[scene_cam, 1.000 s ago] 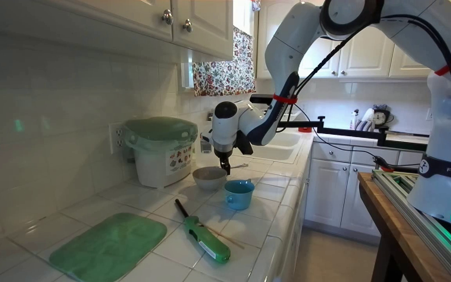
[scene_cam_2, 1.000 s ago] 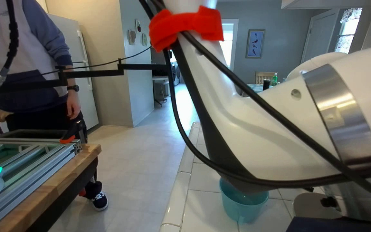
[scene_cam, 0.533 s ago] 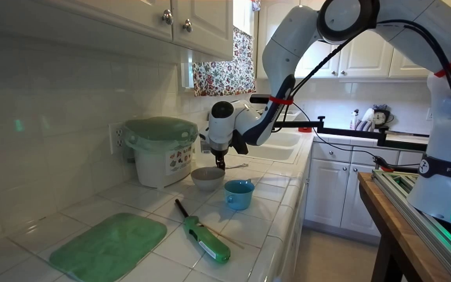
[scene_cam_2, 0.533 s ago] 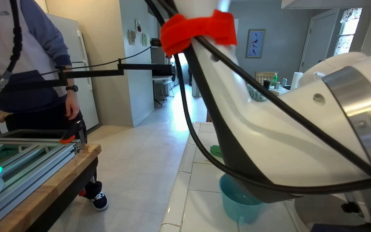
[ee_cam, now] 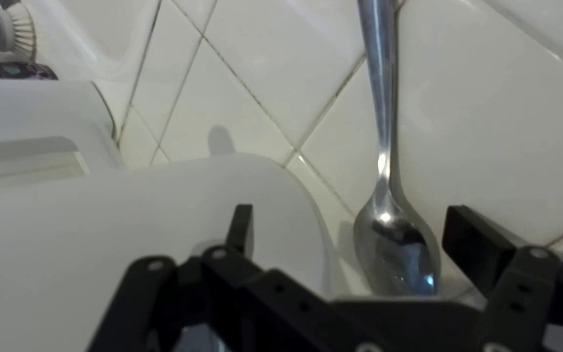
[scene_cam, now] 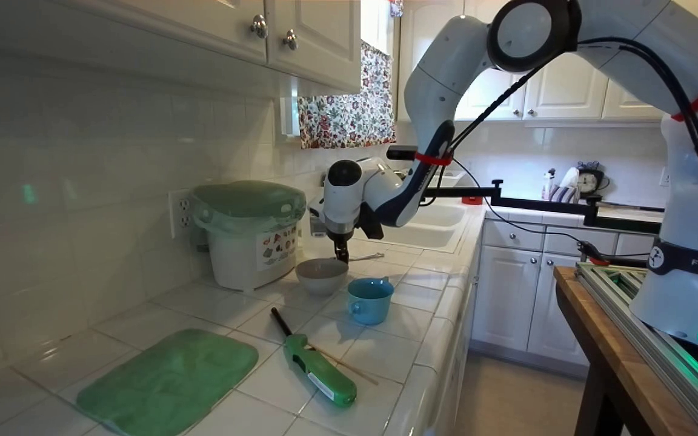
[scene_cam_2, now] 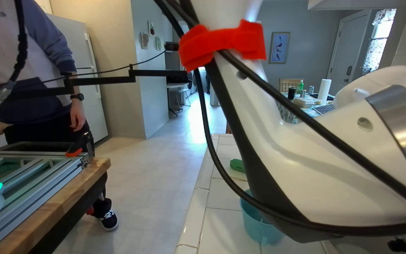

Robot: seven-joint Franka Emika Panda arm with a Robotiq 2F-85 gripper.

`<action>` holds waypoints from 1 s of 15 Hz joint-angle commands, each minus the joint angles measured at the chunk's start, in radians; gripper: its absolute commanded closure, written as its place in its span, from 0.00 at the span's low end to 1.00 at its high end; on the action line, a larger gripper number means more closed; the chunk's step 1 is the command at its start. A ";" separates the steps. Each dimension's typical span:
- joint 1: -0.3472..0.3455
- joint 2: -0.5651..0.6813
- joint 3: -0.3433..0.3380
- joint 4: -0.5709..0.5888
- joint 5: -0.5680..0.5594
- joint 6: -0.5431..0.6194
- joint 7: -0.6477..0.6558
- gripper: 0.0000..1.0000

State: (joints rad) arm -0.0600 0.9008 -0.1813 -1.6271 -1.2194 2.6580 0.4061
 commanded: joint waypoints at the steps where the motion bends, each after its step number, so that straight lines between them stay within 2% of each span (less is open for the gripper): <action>1: 0.005 0.037 -0.018 0.047 -0.007 0.024 0.019 0.00; 15: 0.003 0.070 -0.050 0.084 -0.027 0.054 0.016 0.00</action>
State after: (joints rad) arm -0.0588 0.9387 -0.2123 -1.5814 -1.2258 2.6850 0.4061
